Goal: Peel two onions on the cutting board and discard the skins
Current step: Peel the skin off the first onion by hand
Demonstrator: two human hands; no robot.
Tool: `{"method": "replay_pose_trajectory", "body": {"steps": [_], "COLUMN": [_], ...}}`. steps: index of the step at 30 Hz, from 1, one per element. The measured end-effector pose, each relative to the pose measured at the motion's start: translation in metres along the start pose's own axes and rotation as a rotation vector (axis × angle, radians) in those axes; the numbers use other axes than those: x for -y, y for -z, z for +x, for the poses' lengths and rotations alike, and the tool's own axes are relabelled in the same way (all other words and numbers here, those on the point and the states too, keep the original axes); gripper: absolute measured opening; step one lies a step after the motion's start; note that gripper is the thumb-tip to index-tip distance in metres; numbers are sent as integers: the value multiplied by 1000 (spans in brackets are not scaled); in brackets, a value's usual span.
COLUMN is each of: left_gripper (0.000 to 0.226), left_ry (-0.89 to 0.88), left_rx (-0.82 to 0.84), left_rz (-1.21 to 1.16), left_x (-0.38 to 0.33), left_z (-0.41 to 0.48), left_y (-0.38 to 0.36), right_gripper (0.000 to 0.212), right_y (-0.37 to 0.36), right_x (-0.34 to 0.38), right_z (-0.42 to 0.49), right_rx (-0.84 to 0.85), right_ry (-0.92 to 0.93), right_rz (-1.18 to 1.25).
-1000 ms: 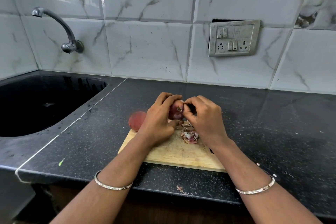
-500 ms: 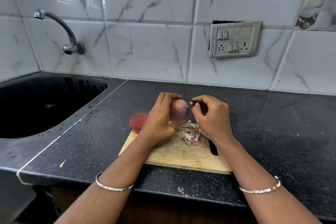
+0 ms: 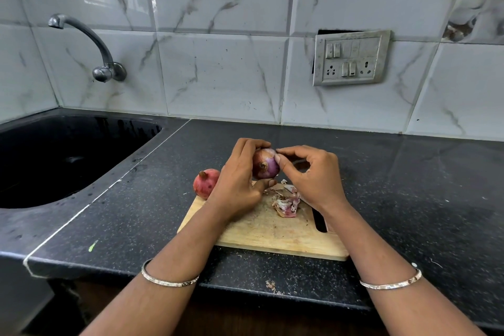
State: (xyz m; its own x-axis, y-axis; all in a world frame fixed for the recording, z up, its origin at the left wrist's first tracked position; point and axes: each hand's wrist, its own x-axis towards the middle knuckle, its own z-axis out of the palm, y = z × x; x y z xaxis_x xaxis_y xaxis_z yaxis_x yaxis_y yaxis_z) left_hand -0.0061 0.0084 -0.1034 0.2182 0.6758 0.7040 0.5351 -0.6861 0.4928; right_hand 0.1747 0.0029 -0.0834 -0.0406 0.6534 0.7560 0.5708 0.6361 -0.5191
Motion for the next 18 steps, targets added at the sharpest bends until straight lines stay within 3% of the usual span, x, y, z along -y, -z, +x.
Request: {"method": "replay_pose_trajectory", "body": {"steps": [6,18], "left_gripper": [68,67], "left_ry": [-12,-27], "left_rx": [1,29], "left_rz": [25,31], "left_x": [2,-3], "left_z": [0,0], "left_y": [1,0], "right_gripper": [9,8], "right_y": [-1,-2], "right_x": [-1,0], "right_z": [0,-1], "right_rx": [-3,-49], "right_ry": [-35,0], "right_rz": [91,-15]}}
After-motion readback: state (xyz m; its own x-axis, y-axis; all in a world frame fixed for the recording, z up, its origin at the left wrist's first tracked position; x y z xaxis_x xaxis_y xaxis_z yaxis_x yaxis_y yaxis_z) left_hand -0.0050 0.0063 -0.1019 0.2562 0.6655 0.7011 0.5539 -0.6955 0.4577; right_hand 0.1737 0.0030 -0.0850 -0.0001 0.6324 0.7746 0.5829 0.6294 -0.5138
